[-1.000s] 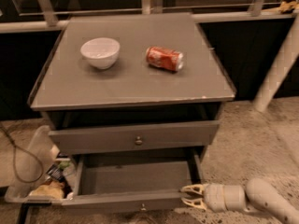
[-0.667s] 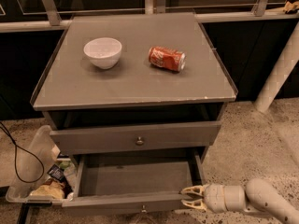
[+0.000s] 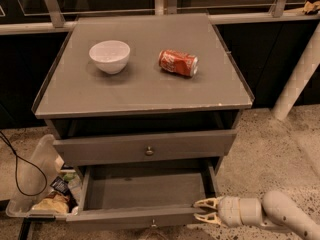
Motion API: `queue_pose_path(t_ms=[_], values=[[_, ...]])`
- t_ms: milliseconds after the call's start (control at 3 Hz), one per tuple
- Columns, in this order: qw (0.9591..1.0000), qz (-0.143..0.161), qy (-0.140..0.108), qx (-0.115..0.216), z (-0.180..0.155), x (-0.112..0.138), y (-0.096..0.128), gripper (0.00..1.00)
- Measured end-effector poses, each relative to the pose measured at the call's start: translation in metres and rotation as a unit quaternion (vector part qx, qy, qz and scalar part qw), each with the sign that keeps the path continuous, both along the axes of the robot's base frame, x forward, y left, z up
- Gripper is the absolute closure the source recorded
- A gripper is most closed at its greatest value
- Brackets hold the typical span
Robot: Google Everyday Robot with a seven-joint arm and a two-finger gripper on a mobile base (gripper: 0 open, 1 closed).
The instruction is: Open middle drawer
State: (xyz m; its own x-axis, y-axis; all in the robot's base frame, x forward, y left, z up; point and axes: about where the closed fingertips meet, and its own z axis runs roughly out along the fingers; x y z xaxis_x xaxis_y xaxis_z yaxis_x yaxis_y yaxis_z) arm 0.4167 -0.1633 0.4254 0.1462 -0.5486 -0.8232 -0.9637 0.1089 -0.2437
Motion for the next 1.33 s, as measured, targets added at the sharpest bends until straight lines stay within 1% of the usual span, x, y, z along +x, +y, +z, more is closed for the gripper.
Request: queue_pose_path(t_ms=[333,667,1000,1333], values=[[1.0,0.0,0.0,0.0,0.0,0.0,0.0,0.35],[0.9998,-0.005,0.012,-0.013,-0.011,-0.005,0.002,0.13],[0.9998,-0.005,0.012,-0.013,-0.01,-0.005,0.002,0.0],[0.9998,-0.003,0.014,-0.012,-0.011,-0.006,0.004,0.0]])
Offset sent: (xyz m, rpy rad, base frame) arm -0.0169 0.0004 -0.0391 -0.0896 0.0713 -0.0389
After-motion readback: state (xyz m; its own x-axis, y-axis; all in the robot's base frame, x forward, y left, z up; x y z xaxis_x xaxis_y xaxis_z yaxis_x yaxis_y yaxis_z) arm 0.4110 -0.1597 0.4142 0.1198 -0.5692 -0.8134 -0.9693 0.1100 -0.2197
